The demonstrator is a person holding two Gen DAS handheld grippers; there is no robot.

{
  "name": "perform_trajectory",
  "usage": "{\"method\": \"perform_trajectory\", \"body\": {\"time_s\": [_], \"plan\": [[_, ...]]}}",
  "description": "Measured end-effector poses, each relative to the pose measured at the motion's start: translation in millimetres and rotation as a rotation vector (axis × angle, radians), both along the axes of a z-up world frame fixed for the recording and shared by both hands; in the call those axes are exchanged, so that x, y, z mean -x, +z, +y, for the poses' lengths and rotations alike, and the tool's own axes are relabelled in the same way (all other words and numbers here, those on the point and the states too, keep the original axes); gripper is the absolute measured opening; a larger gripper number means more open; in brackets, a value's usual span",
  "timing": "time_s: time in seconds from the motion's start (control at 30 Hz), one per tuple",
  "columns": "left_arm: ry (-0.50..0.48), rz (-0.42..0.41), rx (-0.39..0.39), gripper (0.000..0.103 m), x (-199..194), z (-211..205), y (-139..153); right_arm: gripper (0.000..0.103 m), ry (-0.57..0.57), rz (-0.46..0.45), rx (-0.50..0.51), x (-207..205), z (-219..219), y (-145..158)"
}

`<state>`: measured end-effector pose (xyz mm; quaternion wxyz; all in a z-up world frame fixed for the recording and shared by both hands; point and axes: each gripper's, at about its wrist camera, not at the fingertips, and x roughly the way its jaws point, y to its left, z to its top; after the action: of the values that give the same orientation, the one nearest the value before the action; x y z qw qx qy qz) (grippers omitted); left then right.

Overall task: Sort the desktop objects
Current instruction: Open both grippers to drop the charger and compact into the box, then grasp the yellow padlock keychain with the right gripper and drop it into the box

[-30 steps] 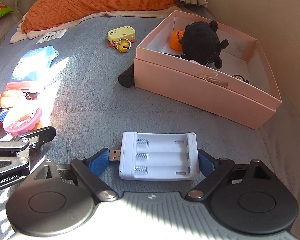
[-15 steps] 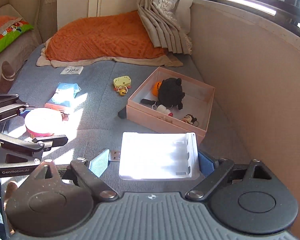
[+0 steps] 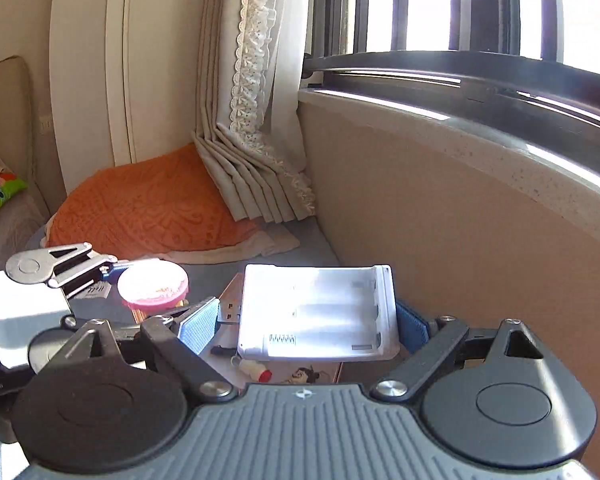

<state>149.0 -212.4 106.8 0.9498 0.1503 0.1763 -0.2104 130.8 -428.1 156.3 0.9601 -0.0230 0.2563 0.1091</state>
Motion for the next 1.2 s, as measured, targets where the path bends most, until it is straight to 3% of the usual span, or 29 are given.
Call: {"method": "perform_trajectory", "body": {"time_s": [0.03, 0.1, 0.2, 0.23, 0.37, 0.47, 0.57, 0.73, 0.8, 0.87, 0.97, 1.07, 1.2], "plan": [[0.013, 0.022, 0.004, 0.076, -15.8, -5.6, -2.6, 0.092, 0.001, 0.01, -0.031, -28.8, 2.0, -0.6], [0.046, 0.07, 0.027, 0.085, -37.2, -7.0, -10.8, 0.093, -0.027, 0.045, -0.052, -72.3, 5.7, -7.4], [0.074, 0.138, 0.045, 0.088, -39.6, 13.1, -24.1, 0.093, -0.075, 0.102, -0.127, -109.7, 0.5, -26.0], [0.075, 0.153, 0.047, 0.092, -33.3, 22.1, -28.8, 0.093, -0.081, 0.113, -0.164, -111.8, -4.5, -32.9], [0.084, 0.244, -0.007, 0.093, 4.8, 63.4, -63.4, 0.096, -0.162, 0.113, -0.207, -103.9, -18.3, -64.3], [0.131, 0.356, -0.028, 0.093, 31.2, 87.1, -88.0, 0.096, -0.203, 0.185, -0.208, -97.3, -19.2, -91.1], [0.176, 0.413, -0.023, 0.094, 60.4, 112.7, -99.3, 0.096, -0.195, 0.256, -0.176, -92.9, -5.4, -111.3], [0.306, 0.352, 0.016, 0.097, 86.7, 156.4, -98.6, 0.096, -0.065, 0.228, 0.01, -81.9, 65.9, -109.3], [0.367, 0.373, 0.059, 0.097, 81.8, 174.1, -102.3, 0.086, 0.021, 0.206, 0.097, -78.6, 108.6, -106.3], [0.409, 0.396, 0.109, 0.097, 77.9, 186.6, -105.4, 0.08, 0.103, 0.228, 0.113, -84.9, 145.1, -104.2], [0.376, 0.39, 0.149, 0.097, 84.7, 189.9, -107.4, 0.08, 0.137, 0.297, 0.081, -115.2, 194.1, -111.3], [0.308, 0.374, 0.12, 0.097, 91.4, 177.9, -112.1, 0.081, 0.126, 0.355, 0.059, -156.0, 235.6, -130.9], [0.246, 0.407, 0.15, 0.098, 93.7, 174.5, -113.4, 0.081, 0.051, 0.406, 0.114, -203.7, 266.6, -171.8]]}}
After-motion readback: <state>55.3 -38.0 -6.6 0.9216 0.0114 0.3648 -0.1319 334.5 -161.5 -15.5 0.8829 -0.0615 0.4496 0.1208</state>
